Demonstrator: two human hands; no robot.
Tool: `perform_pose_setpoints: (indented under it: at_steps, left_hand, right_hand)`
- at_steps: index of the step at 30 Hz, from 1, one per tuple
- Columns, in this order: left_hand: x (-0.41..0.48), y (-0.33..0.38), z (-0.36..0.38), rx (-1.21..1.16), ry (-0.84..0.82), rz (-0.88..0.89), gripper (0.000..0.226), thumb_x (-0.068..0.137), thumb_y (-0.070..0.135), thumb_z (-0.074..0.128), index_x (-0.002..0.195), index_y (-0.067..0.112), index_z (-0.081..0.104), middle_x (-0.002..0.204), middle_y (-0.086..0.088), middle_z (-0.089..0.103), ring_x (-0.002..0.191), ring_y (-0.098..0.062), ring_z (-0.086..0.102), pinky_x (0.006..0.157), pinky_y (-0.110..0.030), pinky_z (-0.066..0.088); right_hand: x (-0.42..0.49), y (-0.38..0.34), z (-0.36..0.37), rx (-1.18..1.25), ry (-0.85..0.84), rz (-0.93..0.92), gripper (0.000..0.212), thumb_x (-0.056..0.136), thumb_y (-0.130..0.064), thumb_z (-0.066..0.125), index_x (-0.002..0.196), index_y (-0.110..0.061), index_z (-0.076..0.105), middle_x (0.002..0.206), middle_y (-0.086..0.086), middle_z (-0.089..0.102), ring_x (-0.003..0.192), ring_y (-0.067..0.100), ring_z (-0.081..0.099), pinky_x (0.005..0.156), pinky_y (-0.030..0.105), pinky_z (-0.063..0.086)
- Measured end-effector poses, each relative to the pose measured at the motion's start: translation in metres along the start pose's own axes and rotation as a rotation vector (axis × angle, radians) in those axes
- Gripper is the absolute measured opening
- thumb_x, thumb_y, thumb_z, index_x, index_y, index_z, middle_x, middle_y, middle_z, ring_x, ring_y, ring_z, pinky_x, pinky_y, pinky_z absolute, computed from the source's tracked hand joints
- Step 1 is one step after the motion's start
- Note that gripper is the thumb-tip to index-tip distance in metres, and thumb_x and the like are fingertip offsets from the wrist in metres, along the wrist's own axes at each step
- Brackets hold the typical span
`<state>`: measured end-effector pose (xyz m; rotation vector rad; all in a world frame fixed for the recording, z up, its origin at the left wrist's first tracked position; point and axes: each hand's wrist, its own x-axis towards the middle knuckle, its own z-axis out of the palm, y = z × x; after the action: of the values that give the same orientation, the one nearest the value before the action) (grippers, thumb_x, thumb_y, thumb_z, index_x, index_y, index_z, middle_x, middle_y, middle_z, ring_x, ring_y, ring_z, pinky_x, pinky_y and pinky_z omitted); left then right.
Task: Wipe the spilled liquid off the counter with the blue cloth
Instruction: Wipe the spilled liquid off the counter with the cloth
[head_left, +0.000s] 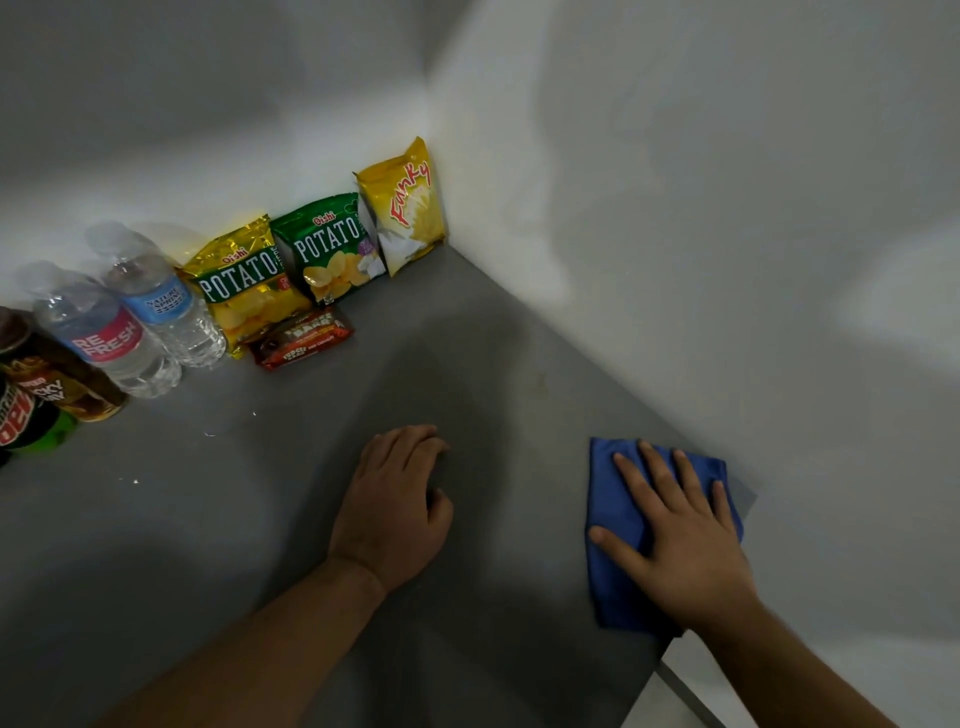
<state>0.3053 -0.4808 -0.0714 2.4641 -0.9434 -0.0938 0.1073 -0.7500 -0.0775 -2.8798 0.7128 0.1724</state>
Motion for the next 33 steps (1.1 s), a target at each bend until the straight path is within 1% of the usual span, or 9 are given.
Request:
perform_pose_setpoints:
  at_steps: [5,9,12,15,20,24,28,31,33]
  left_hand:
    - [0.006,-0.001,0.001,0.002,0.041,-0.018,0.051,0.078,0.025,0.061,0.127,0.013,0.062,0.138,-0.004,0.059,0.130,-0.025,0.051,0.116,-0.043,0.038]
    - [0.022,-0.001,-0.001,-0.001,0.033,-0.043,0.052,0.082,0.027,0.063,0.132,0.014,0.060,0.142,-0.006,0.057,0.133,-0.025,0.050,0.116,-0.045,0.040]
    - [0.039,-0.002,-0.004,0.027,0.036,-0.065,0.054,0.085,0.029,0.065,0.136,0.015,0.056,0.146,-0.006,0.053,0.135,-0.024,0.048,0.117,-0.044,0.039]
    - [0.054,-0.004,-0.009,0.090,0.025,-0.079,0.056,0.087,0.035,0.062,0.139,0.018,0.053,0.149,-0.004,0.050,0.136,-0.023,0.046,0.116,-0.046,0.038]
    - [0.069,-0.018,-0.016,0.160,0.029,-0.092,0.058,0.088,0.037,0.062,0.142,0.016,0.052,0.150,-0.006,0.049,0.139,-0.025,0.044,0.118,-0.044,0.034]
    - [0.071,-0.032,-0.015,0.176,0.014,-0.127,0.058,0.091,0.042,0.057,0.143,0.017,0.051,0.153,-0.006,0.046,0.143,-0.024,0.040,0.123,-0.046,0.029]
    - [0.070,-0.035,-0.011,0.168,0.038,-0.124,0.057,0.089,0.044,0.055,0.140,0.018,0.053,0.150,-0.004,0.048,0.141,-0.023,0.041,0.122,-0.048,0.031]
    - [0.071,-0.036,-0.011,0.167,0.047,-0.128,0.057,0.088,0.045,0.055,0.138,0.019,0.054,0.149,-0.003,0.049,0.139,-0.022,0.042,0.121,-0.046,0.033]
    - [0.072,-0.036,-0.010,0.174,0.049,-0.125,0.057,0.087,0.044,0.055,0.137,0.018,0.055,0.147,-0.002,0.050,0.137,-0.022,0.042,0.120,-0.046,0.035]
  right_hand:
    - [0.052,-0.008,-0.007,0.012,0.018,-0.031,0.091,0.083,-0.096,0.007,0.160,-0.051,-0.009,0.174,-0.010,-0.003,0.160,0.027,-0.003,0.126,0.063,0.005]
    - [0.093,-0.035,-0.005,0.002,0.024,-0.097,0.093,0.084,-0.095,0.007,0.163,-0.046,-0.004,0.175,-0.007,0.000,0.159,0.030,-0.001,0.126,0.063,0.004]
    - [0.117,-0.065,-0.004,0.012,0.034,-0.151,0.094,0.085,-0.093,0.007,0.164,-0.042,0.001,0.175,-0.006,0.000,0.159,0.028,-0.004,0.126,0.060,0.000]
    - [0.128,-0.092,-0.005,0.033,0.020,-0.244,0.090,0.089,-0.087,0.016,0.165,-0.040,0.003,0.174,-0.007,0.000,0.160,0.026,-0.008,0.127,0.057,-0.005]
    - [0.117,-0.075,0.001,0.042,0.039,-0.420,0.085,0.092,-0.087,0.020,0.164,-0.042,0.010,0.174,-0.012,0.006,0.160,0.020,-0.004,0.128,0.057,0.002]
    - [0.139,-0.058,-0.005,-0.015,0.043,-0.347,0.084,0.091,-0.088,0.020,0.163,-0.045,0.010,0.173,-0.014,0.004,0.160,0.020,-0.001,0.127,0.058,0.003]
    - [0.180,-0.085,-0.011,0.005,0.025,-0.271,0.086,0.090,-0.085,0.017,0.164,-0.042,0.002,0.174,-0.011,0.000,0.160,0.025,-0.004,0.126,0.060,0.000]
    - [0.200,-0.117,-0.011,-0.039,-0.006,-0.281,0.086,0.091,-0.083,0.013,0.164,-0.039,-0.001,0.174,-0.008,-0.002,0.160,0.028,-0.007,0.126,0.059,-0.004]
    - [0.197,-0.133,-0.009,-0.068,-0.019,-0.347,0.084,0.094,-0.080,0.014,0.165,-0.038,-0.003,0.174,-0.008,-0.005,0.160,0.026,-0.010,0.127,0.058,-0.006]
